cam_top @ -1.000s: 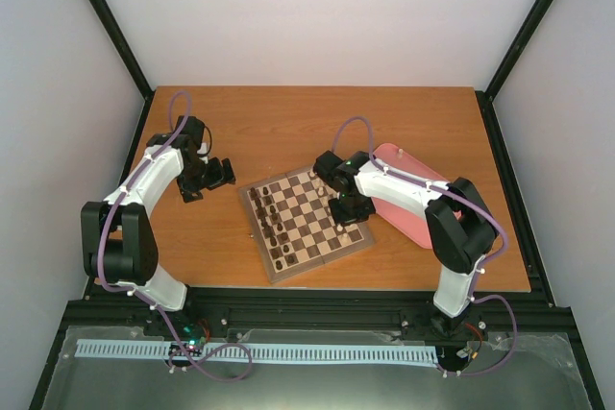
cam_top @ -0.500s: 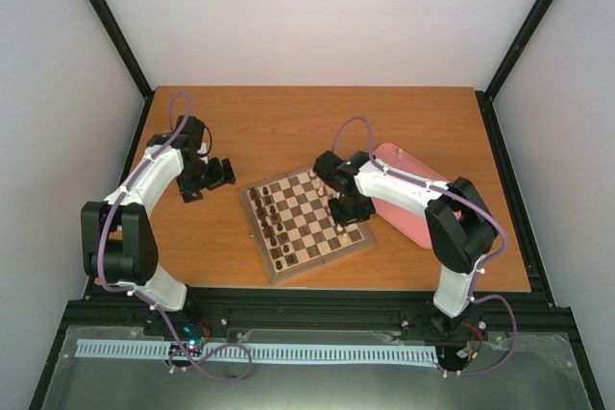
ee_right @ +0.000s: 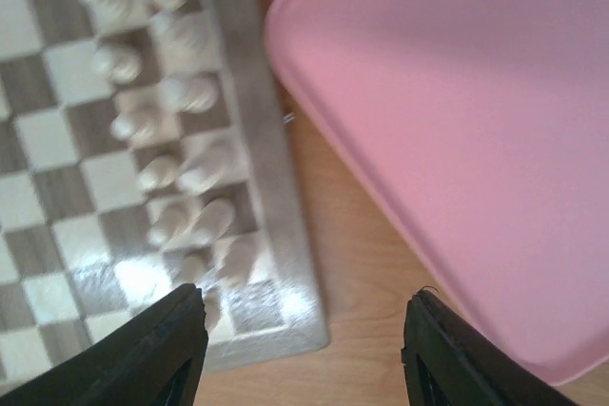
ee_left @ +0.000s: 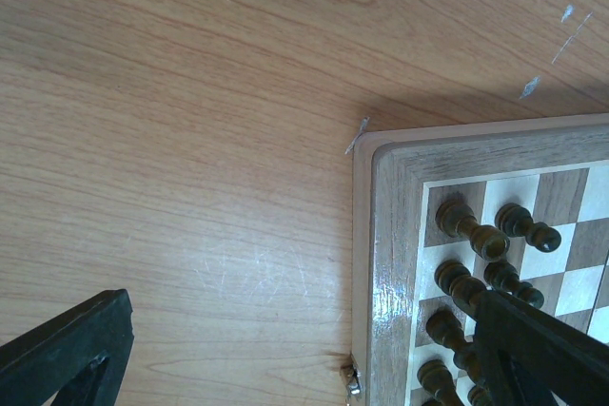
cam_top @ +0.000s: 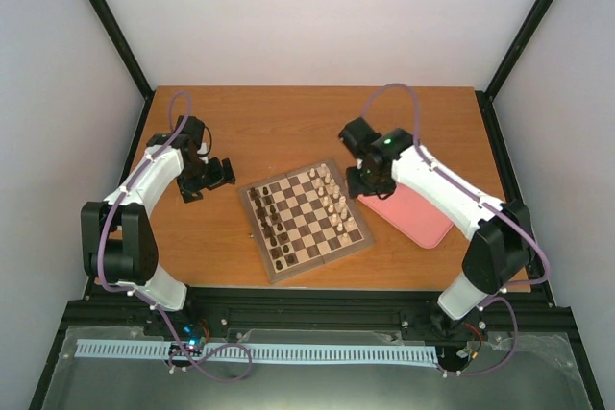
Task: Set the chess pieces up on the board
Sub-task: Pick up the chess piece from the storage box.
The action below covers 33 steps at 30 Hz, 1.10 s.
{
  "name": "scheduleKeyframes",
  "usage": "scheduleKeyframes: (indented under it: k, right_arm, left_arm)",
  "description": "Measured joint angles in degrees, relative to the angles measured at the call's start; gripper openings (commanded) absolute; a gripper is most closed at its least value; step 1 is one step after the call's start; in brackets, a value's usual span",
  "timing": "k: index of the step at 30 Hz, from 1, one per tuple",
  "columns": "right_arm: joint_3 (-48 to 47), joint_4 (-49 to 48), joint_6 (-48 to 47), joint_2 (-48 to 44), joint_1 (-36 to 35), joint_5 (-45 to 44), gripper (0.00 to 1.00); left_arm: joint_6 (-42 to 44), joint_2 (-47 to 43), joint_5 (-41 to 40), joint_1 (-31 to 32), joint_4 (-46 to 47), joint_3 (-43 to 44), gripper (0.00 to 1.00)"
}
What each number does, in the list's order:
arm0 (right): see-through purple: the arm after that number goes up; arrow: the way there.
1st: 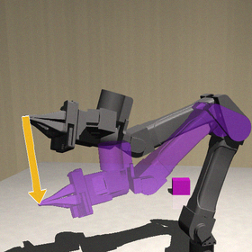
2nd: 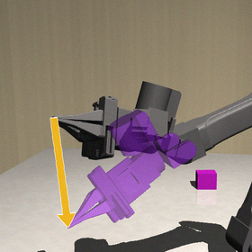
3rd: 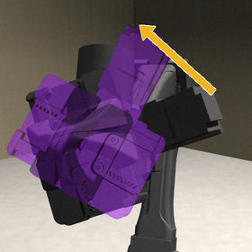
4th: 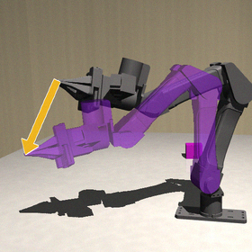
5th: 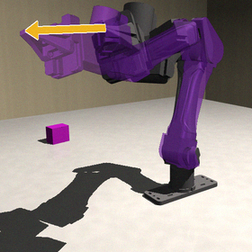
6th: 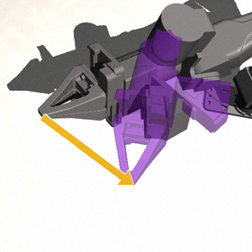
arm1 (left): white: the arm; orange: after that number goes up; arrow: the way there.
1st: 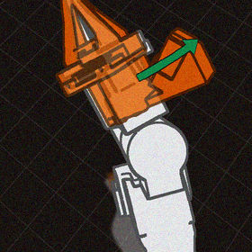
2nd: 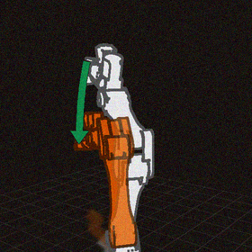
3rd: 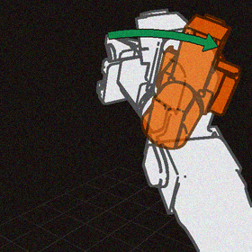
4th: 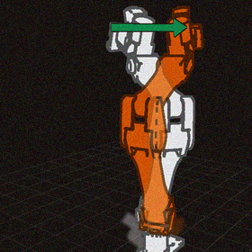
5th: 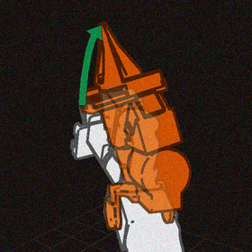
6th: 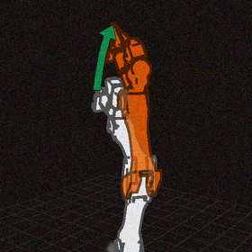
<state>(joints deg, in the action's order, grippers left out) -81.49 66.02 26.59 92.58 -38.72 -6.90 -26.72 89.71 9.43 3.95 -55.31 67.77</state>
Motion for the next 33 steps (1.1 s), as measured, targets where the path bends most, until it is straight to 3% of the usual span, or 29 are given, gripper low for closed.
scheduleKeyframes:
  k: [5,13,23,33]
  right_arm:
    - [-2.4,-0.8,-2.3,2.6,10.3,-0.4,0.61]
    - [-12.2,-7.4,-5.2,21.0,22.4,0.3,0.61]
    - [-26.8,-9.7,-6.4,34.5,27.0,0.4,0.60]
    - [-28.7,-8.9,-7.3,37.2,29.4,0.2,0.57]
  left_arm:
    - [0.0,0.0,0.0,0.0,0.0,0.0,1.00]
    - [0.0,0.0,0.0,0.0,0.0,0.0,1.00]
    - [0.0,1.3,0.0,0.0,-0.1,0.2,1.00]
    - [0.0,1.9,0.0,0.0,-0.1,0.4,1.00]
